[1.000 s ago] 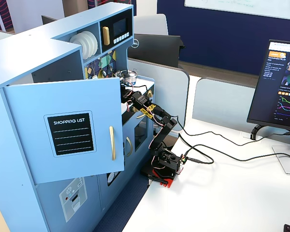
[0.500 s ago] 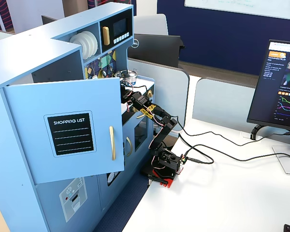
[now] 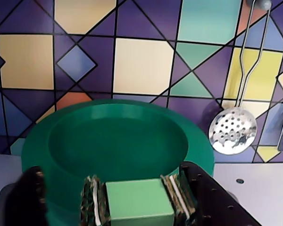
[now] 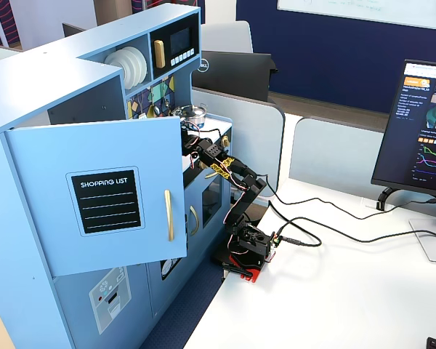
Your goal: Pick up the lid from the counter and put it on the green recipient
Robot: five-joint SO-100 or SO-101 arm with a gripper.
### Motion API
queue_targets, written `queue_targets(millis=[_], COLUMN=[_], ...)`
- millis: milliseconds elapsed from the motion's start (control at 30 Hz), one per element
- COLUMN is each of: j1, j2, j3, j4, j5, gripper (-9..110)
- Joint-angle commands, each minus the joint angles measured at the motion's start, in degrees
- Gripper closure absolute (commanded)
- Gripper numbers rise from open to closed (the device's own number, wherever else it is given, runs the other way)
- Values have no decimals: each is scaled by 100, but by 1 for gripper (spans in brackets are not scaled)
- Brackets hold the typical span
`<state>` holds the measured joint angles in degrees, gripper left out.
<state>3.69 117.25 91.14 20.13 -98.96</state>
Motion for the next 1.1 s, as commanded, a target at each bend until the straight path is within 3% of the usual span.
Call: queue_targets(millis=[0,200,567,667,867,1067], j1=[176,246,606,606,176,132], j2=[422,1116,3779,4421,5168,5467], j3=[-149,18,1714,2417,4069,6152], j4=[-185,255,2329,3050,4465,3445], j5=[26,35,264,272,149,448], gripper=[64,64,68,74,101,101])
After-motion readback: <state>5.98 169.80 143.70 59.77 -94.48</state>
